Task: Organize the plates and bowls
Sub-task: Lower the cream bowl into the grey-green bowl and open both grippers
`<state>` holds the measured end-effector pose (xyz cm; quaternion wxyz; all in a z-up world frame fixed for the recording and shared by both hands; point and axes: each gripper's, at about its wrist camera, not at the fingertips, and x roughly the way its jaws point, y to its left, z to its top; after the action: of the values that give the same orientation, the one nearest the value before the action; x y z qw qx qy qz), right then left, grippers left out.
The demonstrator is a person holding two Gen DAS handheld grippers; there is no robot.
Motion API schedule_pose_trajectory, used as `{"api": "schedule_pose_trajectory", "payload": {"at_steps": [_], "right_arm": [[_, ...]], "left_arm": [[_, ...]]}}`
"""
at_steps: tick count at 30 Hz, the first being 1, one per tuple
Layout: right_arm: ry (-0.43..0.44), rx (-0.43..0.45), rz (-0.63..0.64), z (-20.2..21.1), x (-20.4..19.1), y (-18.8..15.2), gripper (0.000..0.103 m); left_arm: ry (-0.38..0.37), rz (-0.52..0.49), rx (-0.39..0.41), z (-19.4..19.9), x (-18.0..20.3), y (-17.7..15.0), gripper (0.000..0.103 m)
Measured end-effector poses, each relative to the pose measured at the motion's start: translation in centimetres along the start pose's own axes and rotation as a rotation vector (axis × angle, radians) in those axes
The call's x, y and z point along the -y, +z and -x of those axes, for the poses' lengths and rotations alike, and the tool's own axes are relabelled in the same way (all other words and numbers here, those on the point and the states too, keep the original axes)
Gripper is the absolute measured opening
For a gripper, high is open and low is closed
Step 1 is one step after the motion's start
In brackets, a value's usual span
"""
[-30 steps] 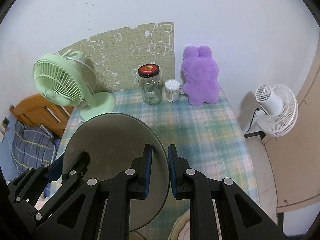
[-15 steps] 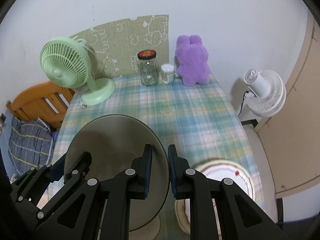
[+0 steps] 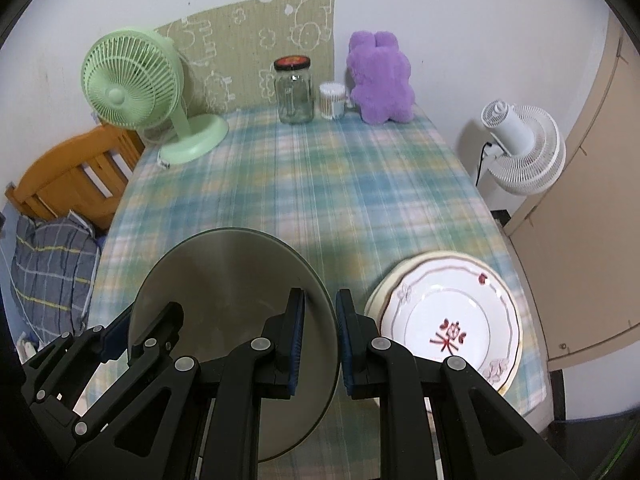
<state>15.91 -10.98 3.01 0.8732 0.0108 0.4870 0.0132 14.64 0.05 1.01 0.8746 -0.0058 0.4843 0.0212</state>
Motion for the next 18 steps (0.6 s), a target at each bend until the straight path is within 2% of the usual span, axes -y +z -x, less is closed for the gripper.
{"api": "schedule_pose_trajectory", "payload": {"at_steps": [18], "right_arm": [[-0.008, -0.117, 0.01, -4.0, -0.2, -2.1, 0.019]], "left_arm": [[-0.004, 0.019, -0.128, -4.1, -0.2, -2.0, 0.018]]}}
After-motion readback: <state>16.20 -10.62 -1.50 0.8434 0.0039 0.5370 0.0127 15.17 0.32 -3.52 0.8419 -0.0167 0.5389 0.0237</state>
